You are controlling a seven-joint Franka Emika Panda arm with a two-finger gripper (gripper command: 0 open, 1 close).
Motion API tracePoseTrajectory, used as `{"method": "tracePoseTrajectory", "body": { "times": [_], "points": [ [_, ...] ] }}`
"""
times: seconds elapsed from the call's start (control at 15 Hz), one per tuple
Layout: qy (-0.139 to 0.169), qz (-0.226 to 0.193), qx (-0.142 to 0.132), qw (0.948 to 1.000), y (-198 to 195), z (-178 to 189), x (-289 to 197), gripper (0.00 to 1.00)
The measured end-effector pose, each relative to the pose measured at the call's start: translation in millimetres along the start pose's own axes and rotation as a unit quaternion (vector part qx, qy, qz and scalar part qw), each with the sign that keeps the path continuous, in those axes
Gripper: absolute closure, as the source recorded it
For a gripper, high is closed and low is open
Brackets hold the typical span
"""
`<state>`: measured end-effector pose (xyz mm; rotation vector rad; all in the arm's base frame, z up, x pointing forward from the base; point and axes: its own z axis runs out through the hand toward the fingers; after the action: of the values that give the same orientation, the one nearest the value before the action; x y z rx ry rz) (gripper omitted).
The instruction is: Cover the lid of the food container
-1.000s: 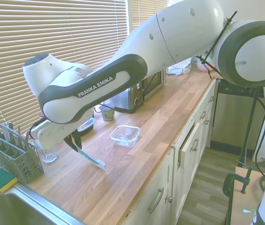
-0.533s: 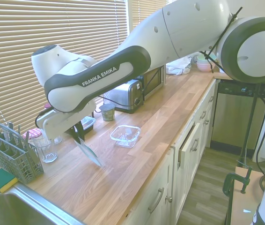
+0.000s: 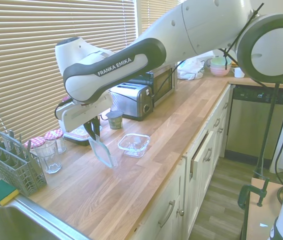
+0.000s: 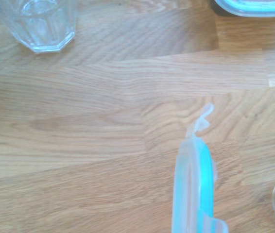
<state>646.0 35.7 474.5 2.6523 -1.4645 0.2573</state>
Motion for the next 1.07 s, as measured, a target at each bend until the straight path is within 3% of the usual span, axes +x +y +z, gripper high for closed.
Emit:
{"method": "tracePoseTrajectory", "body": {
  "times": [0.47, 1.07],
  "points": [
    [-0.003, -0.037, -0.003, 0.9993, 23, 5, 37, 1.00],
    [0.000, -0.040, 0.004, 0.9992, 40, -1, 45, 1.00]
  ]
}}
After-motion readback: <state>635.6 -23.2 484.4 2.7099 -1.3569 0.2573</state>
